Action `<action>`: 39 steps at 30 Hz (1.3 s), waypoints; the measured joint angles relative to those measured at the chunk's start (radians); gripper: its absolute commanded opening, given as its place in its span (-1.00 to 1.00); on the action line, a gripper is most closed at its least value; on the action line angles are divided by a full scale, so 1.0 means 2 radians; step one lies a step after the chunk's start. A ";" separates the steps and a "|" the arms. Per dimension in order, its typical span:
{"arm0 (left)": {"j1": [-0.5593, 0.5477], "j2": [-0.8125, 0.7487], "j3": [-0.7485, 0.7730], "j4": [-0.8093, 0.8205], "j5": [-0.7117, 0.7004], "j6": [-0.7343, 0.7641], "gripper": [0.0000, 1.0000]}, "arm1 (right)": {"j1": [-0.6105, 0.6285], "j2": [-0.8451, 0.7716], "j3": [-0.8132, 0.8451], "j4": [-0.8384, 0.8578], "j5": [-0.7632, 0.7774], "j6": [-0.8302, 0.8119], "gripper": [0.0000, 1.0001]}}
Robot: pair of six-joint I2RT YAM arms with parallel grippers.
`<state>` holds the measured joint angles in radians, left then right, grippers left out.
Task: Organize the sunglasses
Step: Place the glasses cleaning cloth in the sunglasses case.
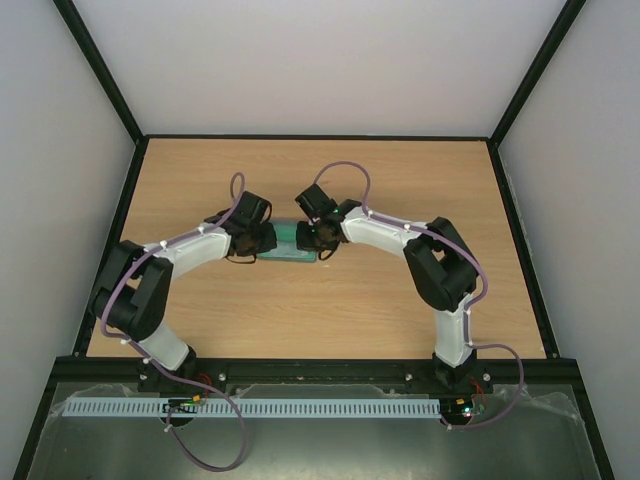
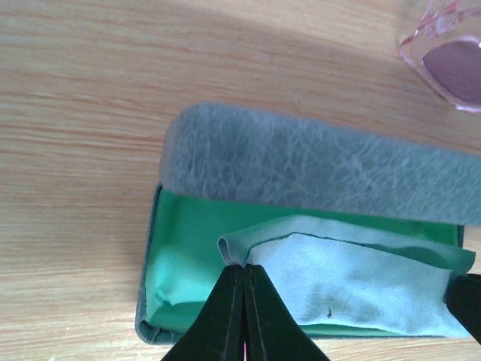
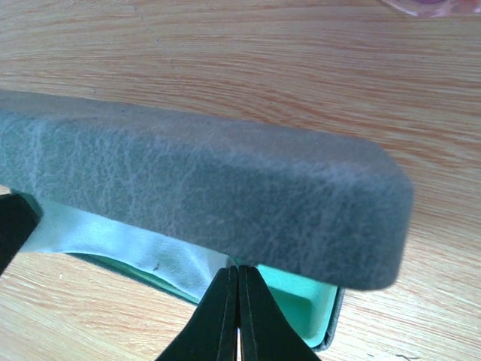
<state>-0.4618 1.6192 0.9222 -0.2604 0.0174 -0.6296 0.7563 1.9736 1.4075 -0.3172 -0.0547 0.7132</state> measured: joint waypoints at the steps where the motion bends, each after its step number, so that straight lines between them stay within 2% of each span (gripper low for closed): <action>1: 0.001 0.000 0.001 0.001 0.000 0.001 -0.96 | -0.001 0.000 0.000 0.000 0.000 0.000 -0.97; 33: 0.008 0.031 -0.008 0.031 -0.007 0.009 -0.96 | -0.006 0.020 0.003 0.000 0.003 -0.007 -0.97; 39: 0.008 0.034 -0.010 0.033 -0.009 0.009 -0.88 | -0.006 0.023 0.003 0.000 0.004 -0.007 -0.97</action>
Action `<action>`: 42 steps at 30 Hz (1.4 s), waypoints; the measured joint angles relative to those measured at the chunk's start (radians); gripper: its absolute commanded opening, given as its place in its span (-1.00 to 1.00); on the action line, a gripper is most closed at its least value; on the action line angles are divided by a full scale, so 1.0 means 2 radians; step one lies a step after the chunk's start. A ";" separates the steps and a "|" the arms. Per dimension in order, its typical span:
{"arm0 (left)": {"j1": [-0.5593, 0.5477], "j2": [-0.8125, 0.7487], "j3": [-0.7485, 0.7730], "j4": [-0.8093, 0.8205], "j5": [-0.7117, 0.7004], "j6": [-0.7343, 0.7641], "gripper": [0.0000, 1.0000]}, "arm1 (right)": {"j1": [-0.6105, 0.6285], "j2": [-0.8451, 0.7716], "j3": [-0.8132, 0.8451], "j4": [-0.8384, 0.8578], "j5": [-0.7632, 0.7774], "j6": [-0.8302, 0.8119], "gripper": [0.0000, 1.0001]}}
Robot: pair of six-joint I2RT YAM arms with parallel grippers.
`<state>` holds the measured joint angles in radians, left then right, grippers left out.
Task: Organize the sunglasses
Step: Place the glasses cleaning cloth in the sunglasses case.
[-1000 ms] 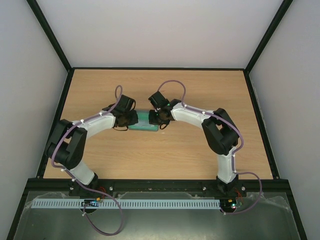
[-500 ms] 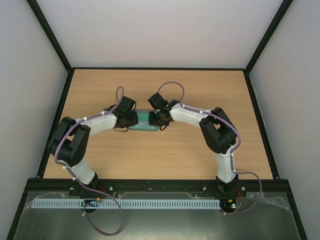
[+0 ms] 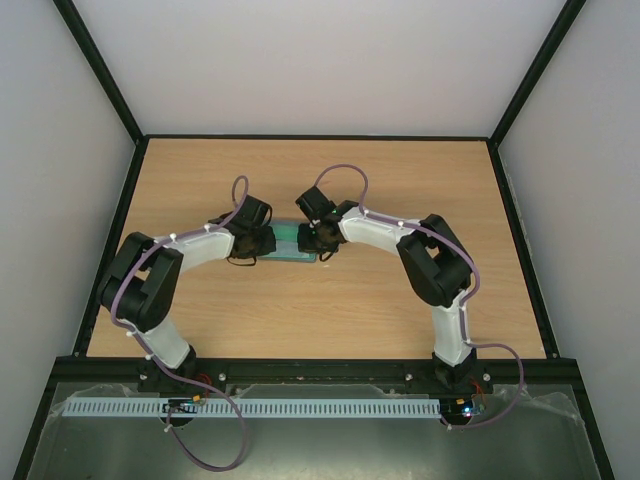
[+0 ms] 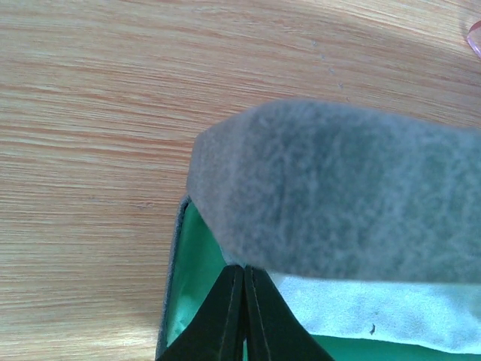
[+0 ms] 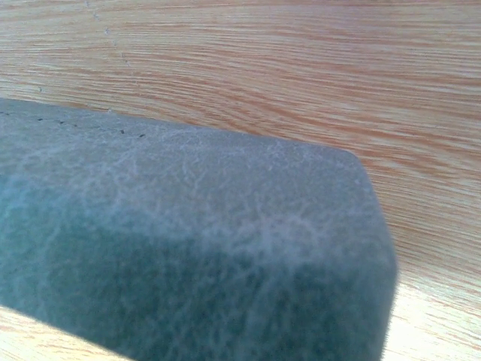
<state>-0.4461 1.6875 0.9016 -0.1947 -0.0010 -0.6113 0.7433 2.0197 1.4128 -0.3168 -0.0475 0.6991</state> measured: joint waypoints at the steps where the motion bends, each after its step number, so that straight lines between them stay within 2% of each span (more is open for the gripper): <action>1: 0.000 0.000 0.000 0.000 0.000 0.000 -0.85 | 0.000 0.000 0.000 0.000 0.000 0.000 -0.97; 15: 0.000 0.000 0.000 -0.003 -0.006 -0.001 -0.55 | 0.000 0.001 0.000 -0.001 0.008 0.000 -0.96; 20: 0.000 -0.002 0.000 -0.008 -0.010 -0.001 -0.45 | 0.000 0.001 0.000 -0.007 0.015 -0.003 -0.79; 24: 0.000 -0.006 0.000 -0.014 -0.013 -0.002 -0.42 | 0.000 0.001 0.000 -0.013 0.021 -0.006 -0.76; 27: 0.000 -0.014 0.000 -0.017 -0.014 -0.003 -0.39 | 0.000 0.001 0.000 -0.017 0.026 -0.008 -0.63; 32: 0.000 -0.025 0.001 -0.024 -0.017 -0.004 -0.14 | 0.000 -0.007 0.000 -0.024 0.033 -0.011 -0.53; 38: 0.002 -0.041 0.002 -0.037 -0.021 -0.004 0.02 | 0.000 -0.024 0.000 -0.035 0.041 -0.015 -0.47; 42: 0.010 -0.059 0.004 -0.045 -0.021 -0.003 0.25 | 0.000 -0.041 -0.002 -0.042 0.045 -0.016 -0.42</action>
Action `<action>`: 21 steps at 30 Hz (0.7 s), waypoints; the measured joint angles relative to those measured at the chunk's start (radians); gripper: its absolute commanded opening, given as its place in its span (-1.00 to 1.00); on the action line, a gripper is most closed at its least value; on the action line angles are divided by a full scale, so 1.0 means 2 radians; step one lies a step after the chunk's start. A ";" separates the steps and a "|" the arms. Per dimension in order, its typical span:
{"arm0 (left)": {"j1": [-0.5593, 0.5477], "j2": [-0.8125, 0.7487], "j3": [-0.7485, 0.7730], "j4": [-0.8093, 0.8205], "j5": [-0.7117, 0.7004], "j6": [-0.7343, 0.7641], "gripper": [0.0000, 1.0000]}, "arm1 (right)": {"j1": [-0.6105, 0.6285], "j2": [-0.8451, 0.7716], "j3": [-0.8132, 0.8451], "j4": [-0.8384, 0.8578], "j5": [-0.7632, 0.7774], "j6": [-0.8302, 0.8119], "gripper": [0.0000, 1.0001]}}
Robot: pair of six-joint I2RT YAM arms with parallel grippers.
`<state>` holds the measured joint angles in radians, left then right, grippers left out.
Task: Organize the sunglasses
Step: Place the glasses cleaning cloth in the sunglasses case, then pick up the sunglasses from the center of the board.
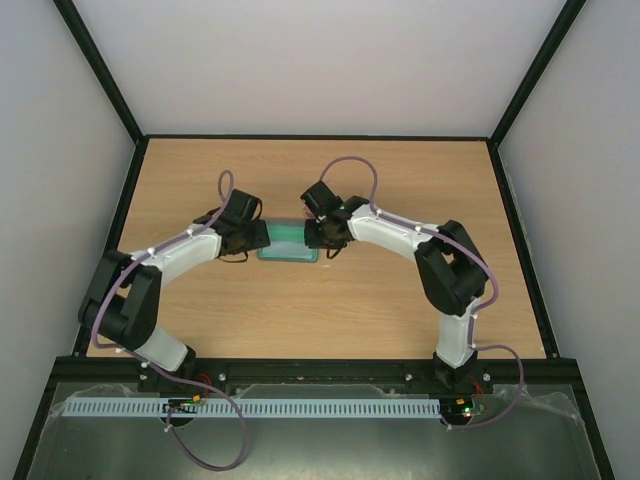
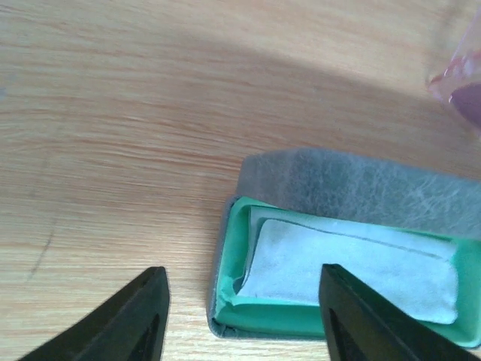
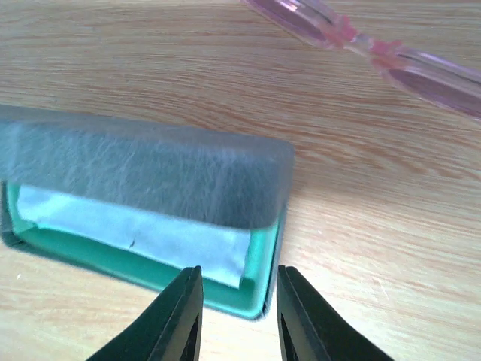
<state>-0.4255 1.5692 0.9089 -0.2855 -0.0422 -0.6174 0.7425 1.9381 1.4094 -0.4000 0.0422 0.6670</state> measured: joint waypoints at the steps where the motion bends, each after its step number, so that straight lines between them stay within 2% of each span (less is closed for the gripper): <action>1: 0.004 -0.008 0.000 -0.003 0.001 0.000 0.33 | -0.001 -0.011 -0.004 -0.001 0.000 -0.001 -0.40; 5: 0.027 -0.043 0.001 -0.020 0.009 0.010 0.92 | -0.017 -0.059 -0.030 -0.005 -0.006 -0.005 -0.23; 6: 0.033 -0.052 0.002 -0.026 0.012 0.012 0.97 | -0.026 -0.073 -0.038 -0.008 -0.008 -0.006 -0.19; 12: 0.056 -0.104 0.005 -0.057 0.040 0.027 0.98 | -0.111 -0.123 -0.052 -0.027 -0.016 -0.027 0.16; 16: 0.061 -0.128 0.006 -0.075 0.063 0.031 0.98 | -0.156 -0.111 -0.046 -0.043 -0.017 -0.035 0.22; 21: 0.062 -0.147 0.007 -0.090 0.086 0.036 0.98 | -0.182 -0.056 0.000 -0.061 -0.015 -0.043 0.23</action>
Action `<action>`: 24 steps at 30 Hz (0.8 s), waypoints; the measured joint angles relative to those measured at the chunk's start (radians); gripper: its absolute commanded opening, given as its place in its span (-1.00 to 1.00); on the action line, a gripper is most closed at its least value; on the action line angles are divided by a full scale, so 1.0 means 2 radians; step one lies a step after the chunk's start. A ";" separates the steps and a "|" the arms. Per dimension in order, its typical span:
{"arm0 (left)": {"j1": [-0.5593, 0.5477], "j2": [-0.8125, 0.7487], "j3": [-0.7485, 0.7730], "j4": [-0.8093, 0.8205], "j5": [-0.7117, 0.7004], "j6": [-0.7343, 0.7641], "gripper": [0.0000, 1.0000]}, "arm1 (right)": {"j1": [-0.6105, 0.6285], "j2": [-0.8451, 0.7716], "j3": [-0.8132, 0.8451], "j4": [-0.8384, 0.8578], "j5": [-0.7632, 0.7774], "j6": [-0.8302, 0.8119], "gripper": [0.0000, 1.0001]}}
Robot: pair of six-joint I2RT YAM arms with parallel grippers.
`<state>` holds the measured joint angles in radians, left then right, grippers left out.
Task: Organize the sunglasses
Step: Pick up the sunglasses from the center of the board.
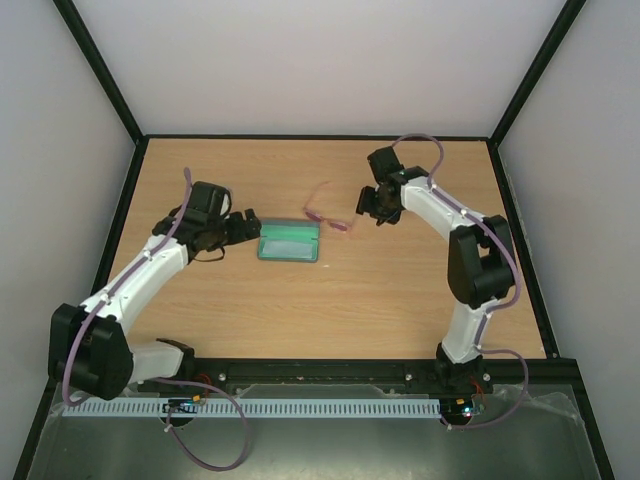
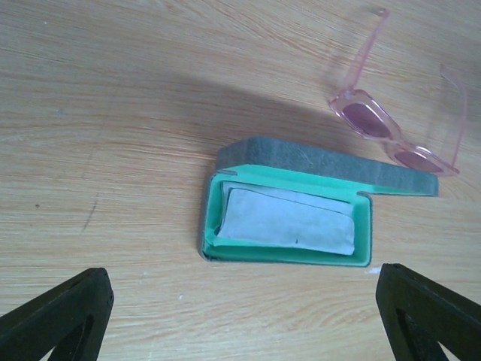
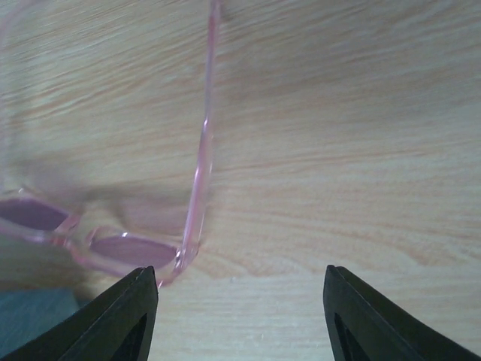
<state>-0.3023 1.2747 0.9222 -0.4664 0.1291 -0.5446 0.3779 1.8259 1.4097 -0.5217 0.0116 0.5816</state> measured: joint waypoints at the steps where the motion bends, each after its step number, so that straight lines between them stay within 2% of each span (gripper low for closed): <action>1: 0.000 -0.003 0.000 -0.001 0.003 0.001 0.97 | -0.003 0.012 0.011 -0.002 0.001 -0.001 0.23; 11: 0.000 -0.016 0.000 -0.014 0.028 0.011 0.98 | -0.012 0.135 0.156 -0.031 0.014 -0.009 0.18; 24: 0.000 -0.023 -0.002 -0.018 0.033 0.013 0.98 | -0.012 0.169 0.163 -0.040 0.021 -0.008 -0.02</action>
<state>-0.3023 1.2297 0.9188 -0.5022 0.1944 -0.5186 0.3538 2.1639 1.7348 -0.6014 0.0536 0.5652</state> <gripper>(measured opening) 0.988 0.505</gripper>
